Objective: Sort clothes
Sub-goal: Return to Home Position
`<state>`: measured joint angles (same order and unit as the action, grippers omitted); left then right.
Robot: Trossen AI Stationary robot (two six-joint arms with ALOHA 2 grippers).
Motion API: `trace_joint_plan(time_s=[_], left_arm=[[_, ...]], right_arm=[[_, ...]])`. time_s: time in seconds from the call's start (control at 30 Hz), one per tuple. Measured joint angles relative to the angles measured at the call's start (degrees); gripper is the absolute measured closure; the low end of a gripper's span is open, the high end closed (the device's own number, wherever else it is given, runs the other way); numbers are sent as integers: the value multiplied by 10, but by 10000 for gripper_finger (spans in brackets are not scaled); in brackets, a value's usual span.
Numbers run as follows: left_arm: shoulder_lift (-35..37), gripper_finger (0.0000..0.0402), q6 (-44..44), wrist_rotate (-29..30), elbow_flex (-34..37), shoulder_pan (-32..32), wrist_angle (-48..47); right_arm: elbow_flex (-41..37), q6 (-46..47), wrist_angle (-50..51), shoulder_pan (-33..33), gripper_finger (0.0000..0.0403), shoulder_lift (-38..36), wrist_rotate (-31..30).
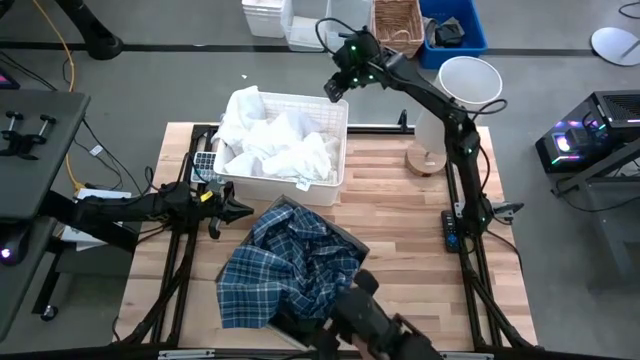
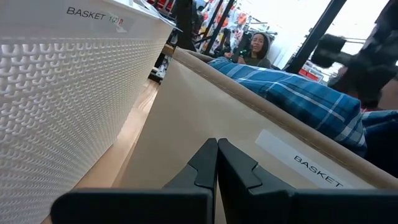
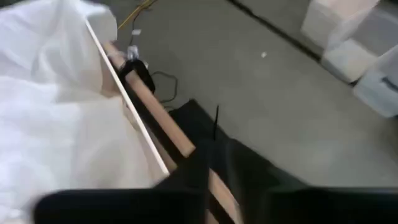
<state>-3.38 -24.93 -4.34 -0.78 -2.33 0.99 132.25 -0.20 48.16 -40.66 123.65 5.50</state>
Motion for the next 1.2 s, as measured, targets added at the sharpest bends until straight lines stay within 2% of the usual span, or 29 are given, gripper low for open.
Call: trace_joint_plan(time_s=[0.03, 0.2, 0.63, 0.83, 0.97, 1.2], left_arm=[[0, 401, 0, 0, 0, 0, 0], [0, 401, 0, 0, 0, 0, 0], [0, 401, 0, 0, 0, 0, 0], [0, 401, 0, 1, 0, 0, 1], [0, 401, 1, 0, 0, 0, 1], [0, 401, 1, 4, 0, 0, 2]], right_arm=[[0, 2, 0, -3, 380, 7, 13], [0, 14, 12, -6, 399, 28, 14], [1, 64, 79, 17, 402, 22, 14], [3, 80, 114, 37, 402, 19, -44], [3, 95, 142, 52, 402, 17, -103], [4, 93, 254, 71, 403, 5, -137]])
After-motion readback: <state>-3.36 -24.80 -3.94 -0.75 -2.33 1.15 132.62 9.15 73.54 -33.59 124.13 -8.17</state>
